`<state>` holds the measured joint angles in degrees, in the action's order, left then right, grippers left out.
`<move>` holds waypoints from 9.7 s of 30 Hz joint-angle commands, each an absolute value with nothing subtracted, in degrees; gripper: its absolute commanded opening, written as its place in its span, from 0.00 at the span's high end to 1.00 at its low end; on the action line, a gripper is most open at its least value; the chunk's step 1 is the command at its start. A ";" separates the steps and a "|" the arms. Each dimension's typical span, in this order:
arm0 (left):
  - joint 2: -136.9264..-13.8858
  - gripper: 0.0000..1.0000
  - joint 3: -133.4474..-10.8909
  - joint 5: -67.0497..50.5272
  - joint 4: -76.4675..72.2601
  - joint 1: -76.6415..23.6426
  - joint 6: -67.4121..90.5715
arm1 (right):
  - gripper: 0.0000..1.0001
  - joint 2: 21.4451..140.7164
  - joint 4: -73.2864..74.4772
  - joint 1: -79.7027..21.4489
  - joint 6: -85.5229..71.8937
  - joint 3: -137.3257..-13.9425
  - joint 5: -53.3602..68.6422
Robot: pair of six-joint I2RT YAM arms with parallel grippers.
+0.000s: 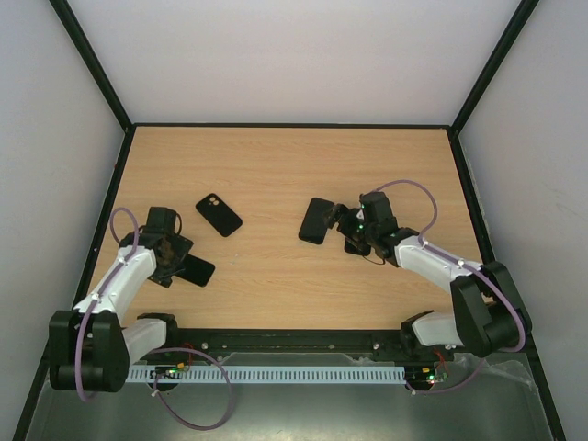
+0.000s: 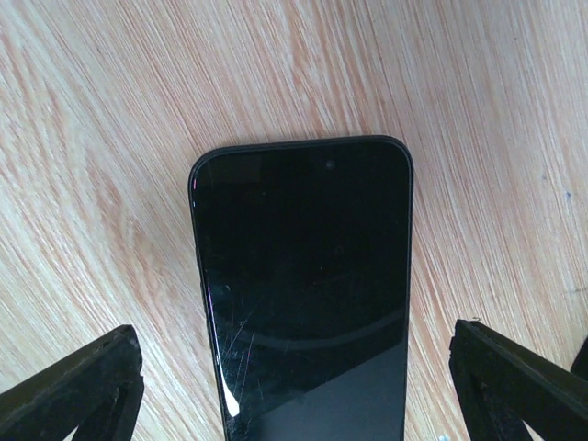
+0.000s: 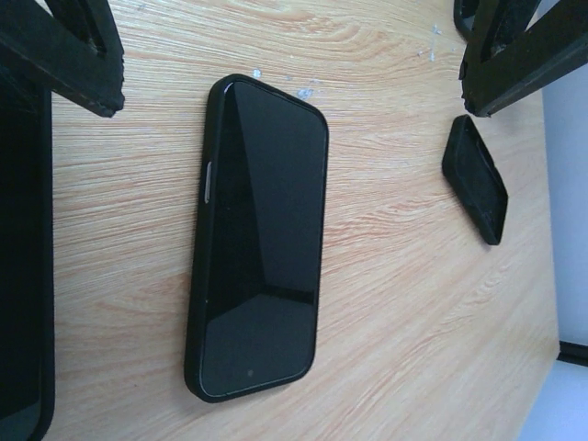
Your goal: Put the phone into the phone case
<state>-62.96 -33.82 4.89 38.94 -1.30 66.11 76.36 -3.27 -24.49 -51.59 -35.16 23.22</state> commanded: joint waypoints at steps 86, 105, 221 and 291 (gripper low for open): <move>-80.90 0.39 -40.71 -9.45 24.48 -27.81 67.91 | 0.56 90.97 -32.01 -55.16 -55.47 -34.15 29.10; -77.78 0.41 -37.90 -12.60 19.16 -29.38 67.85 | 0.74 99.24 -39.84 -55.67 -58.60 -34.45 33.79; -80.10 0.56 -39.44 1.31 16.84 -43.05 60.63 | 0.98 61.12 -17.09 -55.01 -58.17 -23.42 5.31; -76.44 0.69 -9.89 -19.92 -33.42 -32.26 62.44 | 0.92 99.89 -43.65 -56.30 -67.61 -25.05 22.16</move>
